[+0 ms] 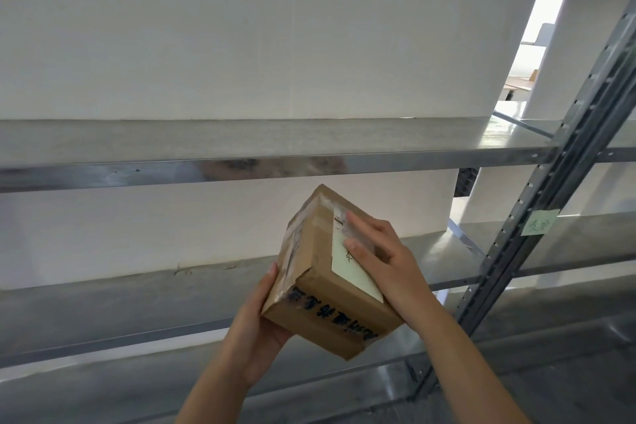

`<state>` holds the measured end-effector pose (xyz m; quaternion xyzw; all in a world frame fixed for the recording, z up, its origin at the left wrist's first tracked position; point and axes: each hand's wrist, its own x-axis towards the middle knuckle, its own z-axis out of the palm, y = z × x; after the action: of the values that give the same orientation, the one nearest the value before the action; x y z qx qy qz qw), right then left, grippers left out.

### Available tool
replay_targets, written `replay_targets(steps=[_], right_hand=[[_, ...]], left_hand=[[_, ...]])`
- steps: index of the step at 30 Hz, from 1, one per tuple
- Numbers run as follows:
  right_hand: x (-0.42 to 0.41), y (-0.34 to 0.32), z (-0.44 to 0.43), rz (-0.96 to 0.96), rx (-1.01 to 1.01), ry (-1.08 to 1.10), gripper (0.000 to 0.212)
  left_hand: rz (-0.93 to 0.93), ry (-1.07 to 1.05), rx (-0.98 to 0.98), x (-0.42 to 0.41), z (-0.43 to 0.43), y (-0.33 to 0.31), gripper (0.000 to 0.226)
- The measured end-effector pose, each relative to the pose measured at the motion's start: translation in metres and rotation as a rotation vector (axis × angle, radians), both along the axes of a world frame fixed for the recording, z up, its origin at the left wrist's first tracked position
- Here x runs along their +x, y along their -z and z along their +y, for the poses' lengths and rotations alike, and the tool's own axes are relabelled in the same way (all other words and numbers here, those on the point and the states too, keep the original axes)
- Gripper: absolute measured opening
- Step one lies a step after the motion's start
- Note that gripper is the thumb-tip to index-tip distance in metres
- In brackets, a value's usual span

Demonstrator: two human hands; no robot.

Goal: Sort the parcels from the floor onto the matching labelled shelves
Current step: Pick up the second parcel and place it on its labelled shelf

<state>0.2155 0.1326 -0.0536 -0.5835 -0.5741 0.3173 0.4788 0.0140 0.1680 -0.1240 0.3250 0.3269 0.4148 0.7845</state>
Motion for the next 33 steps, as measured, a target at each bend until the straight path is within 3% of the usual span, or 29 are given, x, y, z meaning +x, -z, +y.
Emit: replay_targets(steps=[5,12,23,27,33], right_hand=[[-0.005,0.009,0.002,0.282,0.031,0.238,0.030],[-0.004,0.016,0.007,0.400,-0.040,0.367,0.049],[-0.017,-0.001,-0.003,0.585,-0.032,0.211,0.038],[-0.019,0.002,-0.007,0.602,0.038,0.124,0.038],[-0.022,0.010,-0.012,0.649,0.058,0.040,0.042]], left_hand=[[-0.110,-0.044,-0.040,0.005,-0.003,0.011,0.050],[-0.113,-0.042,0.023,0.007,0.000,0.018,0.047],[0.101,-0.106,0.282,0.006,-0.003,0.008,0.042],[0.264,-0.173,0.344,0.006,-0.002,0.004,0.050],[0.414,-0.225,0.313,0.009,-0.013,0.015,0.036]])
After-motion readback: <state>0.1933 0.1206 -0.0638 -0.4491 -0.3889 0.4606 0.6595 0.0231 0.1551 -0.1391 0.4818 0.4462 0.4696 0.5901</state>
